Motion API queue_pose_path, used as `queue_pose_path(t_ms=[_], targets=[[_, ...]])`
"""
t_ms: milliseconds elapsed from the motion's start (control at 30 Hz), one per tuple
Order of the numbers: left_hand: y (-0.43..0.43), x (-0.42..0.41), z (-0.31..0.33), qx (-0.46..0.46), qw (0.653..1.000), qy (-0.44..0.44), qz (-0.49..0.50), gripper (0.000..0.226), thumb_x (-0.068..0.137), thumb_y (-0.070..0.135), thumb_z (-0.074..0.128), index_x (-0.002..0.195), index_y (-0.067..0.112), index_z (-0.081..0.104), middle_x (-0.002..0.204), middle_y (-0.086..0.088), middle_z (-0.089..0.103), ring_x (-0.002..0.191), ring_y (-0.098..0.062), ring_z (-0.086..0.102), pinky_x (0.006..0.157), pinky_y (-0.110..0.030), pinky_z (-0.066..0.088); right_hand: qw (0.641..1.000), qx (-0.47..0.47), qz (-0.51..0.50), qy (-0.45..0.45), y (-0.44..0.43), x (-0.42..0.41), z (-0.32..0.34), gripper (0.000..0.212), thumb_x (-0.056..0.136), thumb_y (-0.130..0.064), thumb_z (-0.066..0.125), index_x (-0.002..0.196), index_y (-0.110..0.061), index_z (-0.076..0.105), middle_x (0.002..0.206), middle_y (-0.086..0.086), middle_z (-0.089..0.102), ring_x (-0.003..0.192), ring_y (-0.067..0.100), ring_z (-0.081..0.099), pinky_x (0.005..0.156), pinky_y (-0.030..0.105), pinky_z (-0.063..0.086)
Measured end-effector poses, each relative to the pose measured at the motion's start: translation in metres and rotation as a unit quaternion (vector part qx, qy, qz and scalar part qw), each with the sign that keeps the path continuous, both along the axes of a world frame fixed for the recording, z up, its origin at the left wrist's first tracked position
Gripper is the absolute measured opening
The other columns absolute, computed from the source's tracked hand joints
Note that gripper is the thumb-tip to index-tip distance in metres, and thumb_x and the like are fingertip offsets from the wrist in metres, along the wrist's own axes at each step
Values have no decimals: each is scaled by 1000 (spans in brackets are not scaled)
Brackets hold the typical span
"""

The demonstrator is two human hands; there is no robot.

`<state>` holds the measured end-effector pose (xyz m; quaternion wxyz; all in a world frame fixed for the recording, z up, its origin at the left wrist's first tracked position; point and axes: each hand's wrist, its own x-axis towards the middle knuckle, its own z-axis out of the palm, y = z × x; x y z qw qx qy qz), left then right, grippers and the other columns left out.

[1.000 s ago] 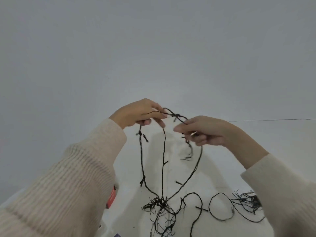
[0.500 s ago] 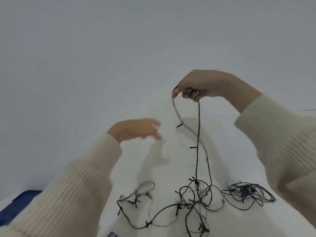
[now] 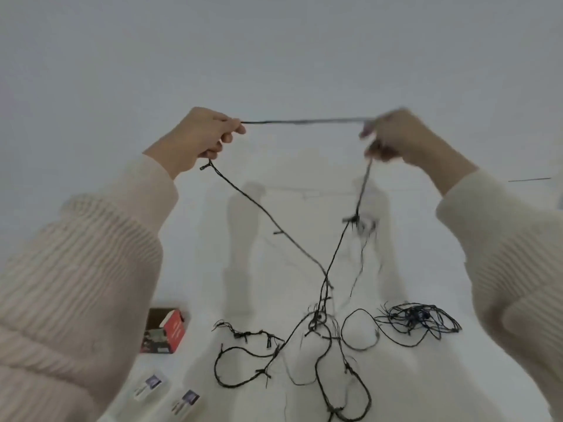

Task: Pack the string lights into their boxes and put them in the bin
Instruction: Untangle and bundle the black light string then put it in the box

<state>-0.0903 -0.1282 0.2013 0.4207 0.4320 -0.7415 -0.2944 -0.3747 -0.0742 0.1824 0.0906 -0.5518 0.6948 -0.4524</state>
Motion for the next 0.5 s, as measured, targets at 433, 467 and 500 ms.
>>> queue_pose_path(t_ms=[433, 467, 500], targets=[[6, -32, 113, -10, 945, 321, -56, 23, 96, 11, 41, 77, 14, 53, 56, 2, 59, 55, -12, 51, 52, -18, 46, 955, -264, 120, -63, 34, 43, 184, 9, 82, 5, 63, 74, 2, 62, 65, 14, 57, 41, 15, 60, 60, 31, 59], [9, -34, 120, -6, 939, 338, -69, 22, 96, 9, 40, 78, 13, 52, 57, 1, 60, 56, -12, 52, 52, -20, 47, 956, -255, 122, -74, 34, 46, 193, 10, 81, 4, 65, 72, 1, 61, 64, 14, 58, 41, 15, 60, 63, 33, 60], [12, -38, 125, -6, 937, 339, -79, 21, 95, 7, 39, 80, 14, 51, 62, -1, 60, 57, -13, 52, 54, -21, 47, 951, -266, 118, -104, 34, 47, 202, 13, 82, 4, 65, 71, 1, 59, 63, 14, 58, 41, 17, 60, 65, 35, 60]])
